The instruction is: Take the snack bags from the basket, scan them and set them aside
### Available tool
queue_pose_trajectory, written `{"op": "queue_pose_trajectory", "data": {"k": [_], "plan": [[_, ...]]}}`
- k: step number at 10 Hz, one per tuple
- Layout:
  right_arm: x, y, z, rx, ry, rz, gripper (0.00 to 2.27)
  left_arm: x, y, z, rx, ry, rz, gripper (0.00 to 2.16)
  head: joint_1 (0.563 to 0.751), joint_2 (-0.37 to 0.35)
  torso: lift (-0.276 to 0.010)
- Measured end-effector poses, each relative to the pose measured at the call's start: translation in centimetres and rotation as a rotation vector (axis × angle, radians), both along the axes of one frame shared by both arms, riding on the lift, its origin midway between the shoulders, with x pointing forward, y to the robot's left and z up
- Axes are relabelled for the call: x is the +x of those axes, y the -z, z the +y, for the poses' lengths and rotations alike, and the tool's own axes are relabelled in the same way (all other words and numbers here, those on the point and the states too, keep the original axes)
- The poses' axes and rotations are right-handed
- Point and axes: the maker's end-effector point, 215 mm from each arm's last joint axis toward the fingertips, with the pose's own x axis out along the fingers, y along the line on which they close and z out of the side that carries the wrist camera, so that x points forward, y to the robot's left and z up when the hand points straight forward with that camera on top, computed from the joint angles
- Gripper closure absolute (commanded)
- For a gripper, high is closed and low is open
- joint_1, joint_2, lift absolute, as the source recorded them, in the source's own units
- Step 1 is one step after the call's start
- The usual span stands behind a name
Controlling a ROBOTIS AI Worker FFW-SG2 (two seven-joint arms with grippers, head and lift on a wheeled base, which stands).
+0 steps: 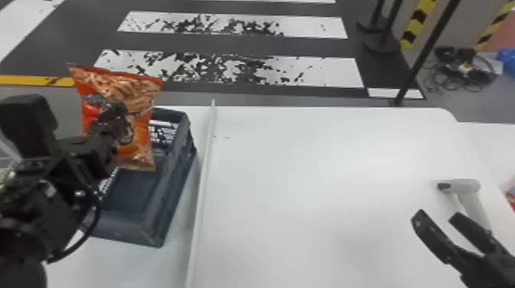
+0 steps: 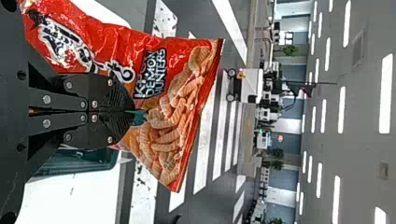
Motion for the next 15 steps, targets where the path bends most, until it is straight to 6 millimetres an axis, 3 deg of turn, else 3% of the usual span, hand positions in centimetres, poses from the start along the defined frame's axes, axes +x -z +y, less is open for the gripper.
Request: {"op": "queue_pose_trajectory", "data": {"k": [2, 4, 6, 7, 9, 12, 13, 15], "plan": [[0.1, 0.0, 0.0, -0.007, 0.0, -0.002, 0.08, -1.1, -3.3, -2.3, -0.05, 0.069, -0.025, 2.15, 0.695, -0.042, -0.075], [0.2, -0.3, 0.2, -0.016, -0.003, -0.008, 0.08, -1.8, -5.4, -6.2, -0.119, 0.184, -0.04, 2.15, 0.695, -0.1, -0.075], [0.1, -0.5, 0.3, -0.031, -0.005, -0.007, 0.08, -2.1, -6.3, -12.6, -0.221, 0.354, -0.045, 2.15, 0.695, -0.203, -0.075], [0.0, -0.6, 0.1, -0.04, 0.001, -0.005, 0.08, -2.5, -6.0, -16.8, -0.268, 0.448, -0.024, 2.15, 0.695, -0.232, -0.075], [-0.1, -1.1, -0.1, -0.056, 0.002, -0.008, 0.08, -3.1, -3.2, -23.9, -0.314, 0.591, 0.054, 2.15, 0.695, -0.35, -0.075], [-0.1, -1.9, -0.8, -0.081, 0.012, -0.012, 0.08, -3.8, 2.9, -33.8, -0.344, 0.736, 0.201, 2.15, 0.695, -0.35, -0.075], [-0.1, -2.1, -1.2, -0.09, 0.018, -0.014, 0.08, -4.1, 4.4, -36.6, -0.348, 0.777, 0.238, 2.15, 0.695, -0.35, -0.075], [0.1, -3.2, -2.2, -0.112, 0.04, -0.03, 0.08, -5.0, 9.2, -42.0, -0.358, 0.845, 0.354, 2.15, 0.695, -0.35, -0.075]]}}
